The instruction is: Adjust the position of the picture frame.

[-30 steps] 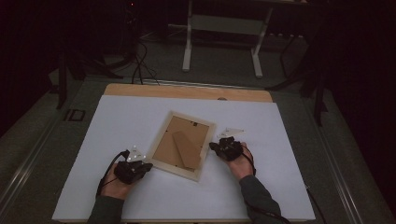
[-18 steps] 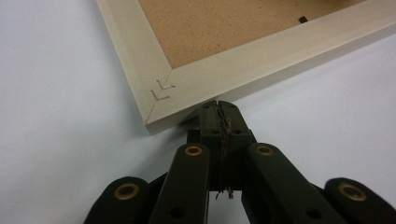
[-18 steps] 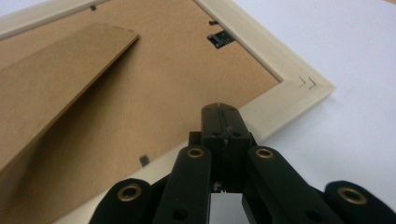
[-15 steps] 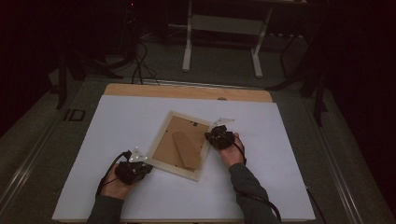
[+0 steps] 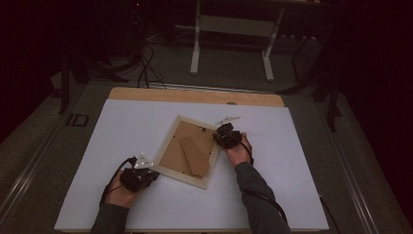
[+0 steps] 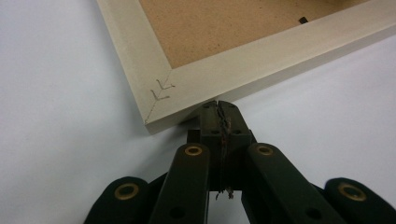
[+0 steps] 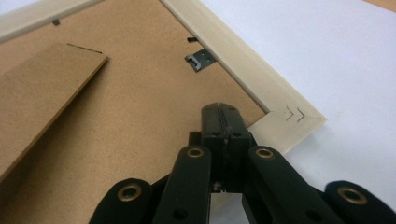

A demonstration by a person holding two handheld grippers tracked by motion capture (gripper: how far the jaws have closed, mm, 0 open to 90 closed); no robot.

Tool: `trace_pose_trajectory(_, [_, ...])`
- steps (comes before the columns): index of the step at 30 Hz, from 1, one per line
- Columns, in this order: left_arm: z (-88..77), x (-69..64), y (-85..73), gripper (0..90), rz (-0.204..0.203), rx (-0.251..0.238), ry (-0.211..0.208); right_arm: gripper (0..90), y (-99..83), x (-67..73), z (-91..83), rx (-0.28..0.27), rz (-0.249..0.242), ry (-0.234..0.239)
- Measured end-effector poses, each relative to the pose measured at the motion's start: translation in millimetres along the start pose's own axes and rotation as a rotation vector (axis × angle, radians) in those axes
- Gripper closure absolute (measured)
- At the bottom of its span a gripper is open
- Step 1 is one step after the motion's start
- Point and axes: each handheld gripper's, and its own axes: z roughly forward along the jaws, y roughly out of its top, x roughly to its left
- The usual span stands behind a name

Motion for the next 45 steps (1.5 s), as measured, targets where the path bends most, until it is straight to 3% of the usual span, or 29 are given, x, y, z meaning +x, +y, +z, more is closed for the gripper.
trace_pose_trajectory(10, [4.3, 7.5, 3.3, 90.0, -0.033, -0.018, 0.023, 90.0, -2.9, 4.2, -2.5, 0.029, -0.042, -0.024])
trace_pose_trajectory(14, [8.0, 11.6, 6.9, 90.0, -0.051, -0.029, 0.047, 90.0, -6.8, 1.8, -6.4, 0.031, -0.033, -0.022])
trace_pose_trajectory(16, [10.0, 13.6, 8.3, 90.0, -0.066, -0.04, 0.07, 90.0, -9.0, 1.1, -8.5, 0.03, -0.038, -0.023])
trace_pose_trajectory(21, [16.3, 20.6, 11.3, 90.0, -0.159, -0.082, 0.12, 90.0, -17.1, 0.5, -15.3, 0.024, -0.025, -0.029])
trace_pose_trajectory(25, [15.8, 20.3, 11.2, 90.0, -0.155, -0.083, 0.119, 90.0, -21.5, 2.8, -19.3, 0.022, -0.021, -0.021])
trace_pose_trajectory(31, [18.3, 18.9, 12.1, 90.0, -0.151, -0.09, 0.109, 90.0, -29.0, 22.3, -28.6, 0.04, -0.112, 0.005])
trace_pose_trajectory(35, [19.1, 19.3, 12.8, 90.0, -0.154, -0.091, 0.114, 90.0, -28.2, 28.7, -30.6, 0.064, -0.129, 0.005])
trace_pose_trajectory(40, [20.6, 19.1, 14.9, 90.0, -0.155, -0.089, 0.127, 90.0, -26.5, 25.7, -31.3, 0.083, -0.105, 0.045])
trace_pose_trajectory(42, [21.3, 18.6, 15.6, 90.0, -0.151, -0.089, 0.135, 90.0, -25.7, 21.9, -30.9, 0.083, -0.113, 0.022])
trace_pose_trajectory(45, [21.9, 18.4, 16.1, 90.0, -0.151, -0.089, 0.141, 90.0, -25.4, 1.9, -28.3, 0.045, -0.025, -0.006])
